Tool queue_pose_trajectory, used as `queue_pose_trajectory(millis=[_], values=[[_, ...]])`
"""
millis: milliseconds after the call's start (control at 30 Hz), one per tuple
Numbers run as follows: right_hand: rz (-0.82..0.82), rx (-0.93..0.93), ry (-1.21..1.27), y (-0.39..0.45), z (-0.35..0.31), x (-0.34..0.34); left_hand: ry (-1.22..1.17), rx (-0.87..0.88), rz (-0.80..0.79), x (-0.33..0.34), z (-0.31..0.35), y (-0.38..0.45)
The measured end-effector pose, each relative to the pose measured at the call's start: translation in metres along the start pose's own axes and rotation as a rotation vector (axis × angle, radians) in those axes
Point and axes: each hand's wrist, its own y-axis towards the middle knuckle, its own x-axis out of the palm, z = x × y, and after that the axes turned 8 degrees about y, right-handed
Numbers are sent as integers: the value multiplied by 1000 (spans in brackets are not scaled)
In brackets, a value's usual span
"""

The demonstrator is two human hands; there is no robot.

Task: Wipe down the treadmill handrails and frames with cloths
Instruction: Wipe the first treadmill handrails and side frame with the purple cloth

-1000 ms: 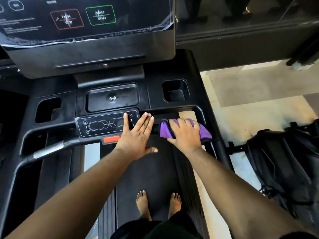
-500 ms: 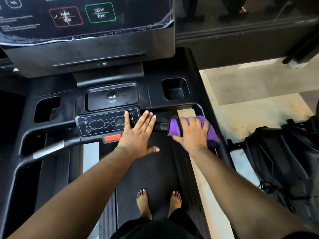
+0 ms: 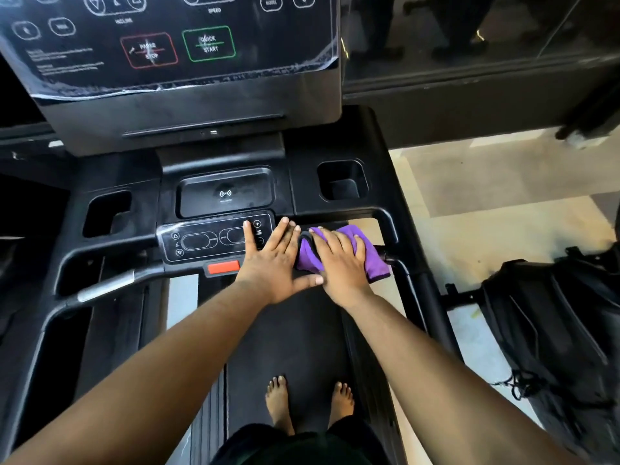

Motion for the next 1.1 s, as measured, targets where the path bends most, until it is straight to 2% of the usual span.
queue_pose_trajectory(millis=[67, 133, 233, 300, 400, 467, 533, 700, 867, 1000, 1100], values=[[33, -38, 142, -8, -1, -8, -171, -17, 8, -5, 3, -7], [143, -33, 287, -25, -7, -13, -410, -24, 58, -4, 12, -20], [240, -40, 359, -53, -25, -5, -958, -85, 135, 1, 28, -47], [207, -62, 398, -68, -40, 3, -1246, -163, 214, 10, 32, -68], [20, -86, 383, -82, -50, 8, -1383, -231, 266, 24, 28, -100], [-129, -130, 327, -90, -53, 6, -1376, -240, 265, 34, 19, -121], [-182, -155, 289, -98, -54, 2, -1317, -243, 264, 43, 11, -142], [-132, -100, 368, -124, -68, -10, -1051, -327, 353, 57, -14, -206], [-82, -56, 350, -152, -106, -12, -522, -344, 239, 69, -47, -274], [-83, 9, 199, -170, -143, -10, -426, -400, 147, 98, -71, -331], [-97, 58, 210, -178, -161, -14, -365, -472, 81, 122, -85, -373]])
